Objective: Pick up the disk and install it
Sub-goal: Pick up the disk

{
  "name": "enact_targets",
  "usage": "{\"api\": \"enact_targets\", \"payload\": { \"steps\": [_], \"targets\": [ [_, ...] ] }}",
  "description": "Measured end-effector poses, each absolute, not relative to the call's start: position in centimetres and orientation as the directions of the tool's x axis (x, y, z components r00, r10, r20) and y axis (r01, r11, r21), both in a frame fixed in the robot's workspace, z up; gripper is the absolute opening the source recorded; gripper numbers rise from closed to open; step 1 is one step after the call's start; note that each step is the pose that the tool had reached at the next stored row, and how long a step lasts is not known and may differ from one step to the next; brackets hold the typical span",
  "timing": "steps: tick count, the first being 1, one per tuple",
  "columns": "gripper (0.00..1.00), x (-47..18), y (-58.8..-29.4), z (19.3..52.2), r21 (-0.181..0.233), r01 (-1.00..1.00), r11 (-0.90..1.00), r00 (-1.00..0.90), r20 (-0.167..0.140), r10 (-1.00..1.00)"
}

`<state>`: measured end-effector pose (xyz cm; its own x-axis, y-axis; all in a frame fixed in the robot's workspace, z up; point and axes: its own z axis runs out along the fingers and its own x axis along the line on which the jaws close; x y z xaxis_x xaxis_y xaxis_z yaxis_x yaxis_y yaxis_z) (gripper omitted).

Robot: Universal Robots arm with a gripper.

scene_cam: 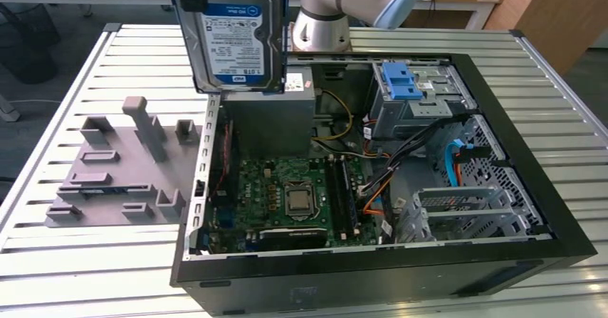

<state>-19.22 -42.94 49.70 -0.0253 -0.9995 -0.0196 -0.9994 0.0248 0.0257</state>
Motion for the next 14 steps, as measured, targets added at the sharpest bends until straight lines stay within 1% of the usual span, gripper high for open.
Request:
{"api": "enact_targets", "payload": {
  "steps": [5,14],
  "targets": [
    [0.36,-18.1,-43.1,49.6,0.015,-1.0,0.025,-0.025,-0.02,-0.999],
    [0.36,-14.1,-43.1,49.3,0.013,-1.0,0.025,-0.025,-0.02,-0.999]
  ]
}}
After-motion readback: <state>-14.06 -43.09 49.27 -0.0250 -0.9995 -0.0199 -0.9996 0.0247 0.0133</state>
